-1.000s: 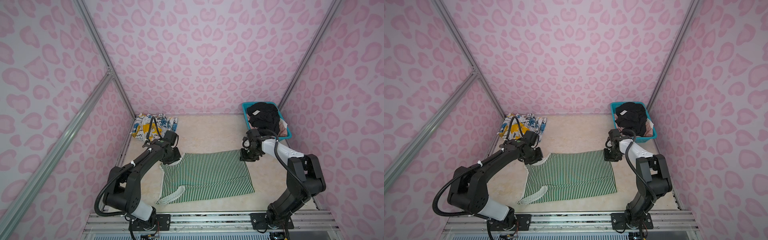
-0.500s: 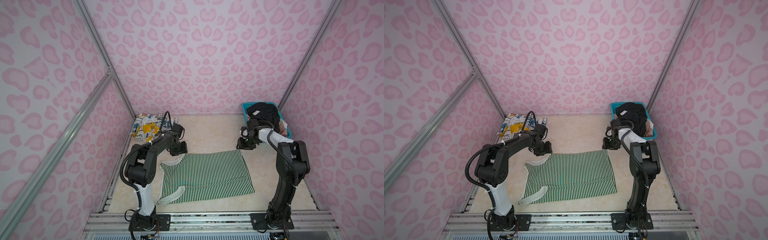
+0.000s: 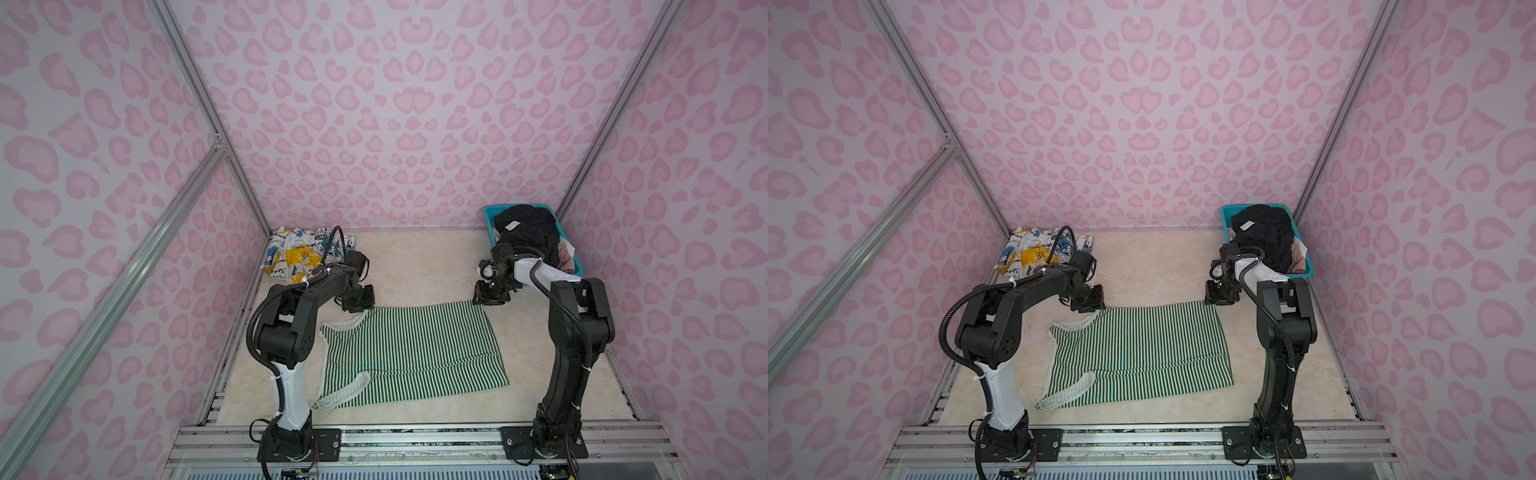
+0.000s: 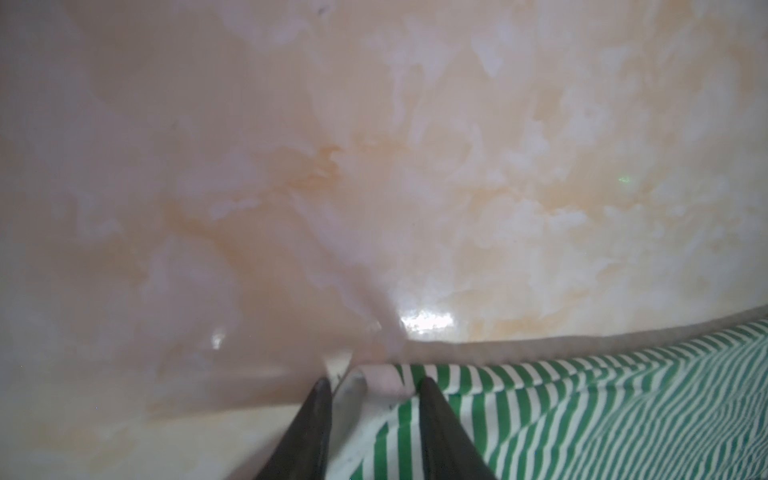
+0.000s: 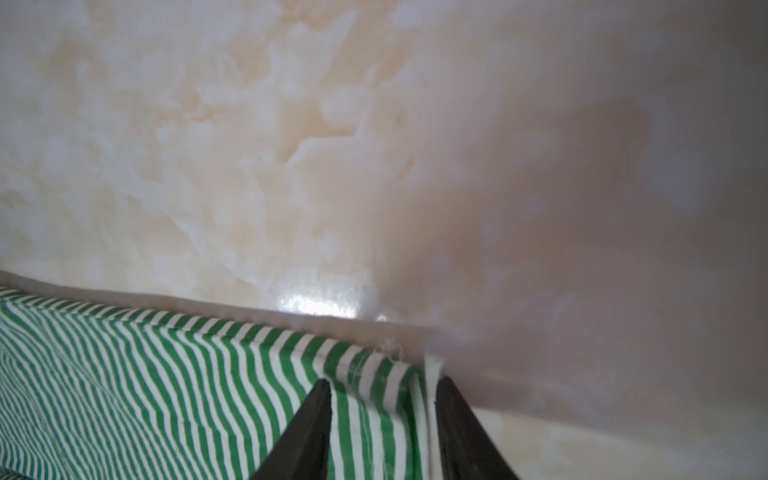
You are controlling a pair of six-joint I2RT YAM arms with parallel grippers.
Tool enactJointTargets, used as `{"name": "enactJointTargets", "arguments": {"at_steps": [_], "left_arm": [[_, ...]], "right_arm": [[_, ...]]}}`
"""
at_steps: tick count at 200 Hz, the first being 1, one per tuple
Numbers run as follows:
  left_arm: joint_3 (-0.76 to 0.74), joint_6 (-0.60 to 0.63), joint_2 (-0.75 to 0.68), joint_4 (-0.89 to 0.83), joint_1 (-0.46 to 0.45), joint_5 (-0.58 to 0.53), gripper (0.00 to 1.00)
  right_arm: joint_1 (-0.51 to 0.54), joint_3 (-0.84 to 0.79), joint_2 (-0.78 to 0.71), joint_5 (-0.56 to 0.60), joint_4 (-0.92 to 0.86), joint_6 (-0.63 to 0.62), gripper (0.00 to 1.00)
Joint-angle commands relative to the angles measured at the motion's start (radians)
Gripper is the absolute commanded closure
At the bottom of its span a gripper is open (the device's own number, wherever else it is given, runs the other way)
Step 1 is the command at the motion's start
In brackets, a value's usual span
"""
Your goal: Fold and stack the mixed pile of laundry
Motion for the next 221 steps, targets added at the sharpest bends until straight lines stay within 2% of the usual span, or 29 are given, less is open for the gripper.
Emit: {"name": "enactJointTargets", "arguments": {"at_steps": [1, 39, 52, 66, 100, 129, 179, 221], "left_arm": [[-0.013, -0.009, 0.020, 0.014, -0.001, 0.016, 0.74], [0.016, -0.018, 0.030, 0.015, 0.002, 0.011, 0.92], [0.037, -0.020, 0.027, 0.007, 0.008, 0.011, 0.97], [0.062, -0.018, 0.022, -0.007, 0.011, 0.016, 0.98], [0.103, -0.009, -0.035, -0.041, 0.016, 0.019, 0.98], [0.070, -0.006, -0.137, -0.064, 0.016, 0.025, 0.98], [-0.182, -0.008, -0.353, -0.069, 0.002, 0.097, 0.98], [-0.382, -0.046, -0.451, -0.060, -0.048, 0.043, 0.98]], "right_arm": [[0.001, 0.003, 0.027, 0.005, -0.012, -0.012, 0.64], [0.003, -0.001, 0.016, 0.034, 0.029, -0.011, 0.89], [0.003, -0.001, -0.004, 0.043, 0.041, -0.011, 0.95], [0.005, 0.004, -0.032, 0.052, 0.045, -0.018, 1.00], [0.015, -0.002, -0.114, 0.081, 0.033, -0.036, 1.00], [0.016, -0.062, -0.214, 0.107, 0.034, -0.021, 1.00], [0.042, -0.315, -0.427, 0.130, 0.075, 0.076, 1.00], [0.088, -0.454, -0.487, 0.176, 0.104, 0.141, 1.00]]}}
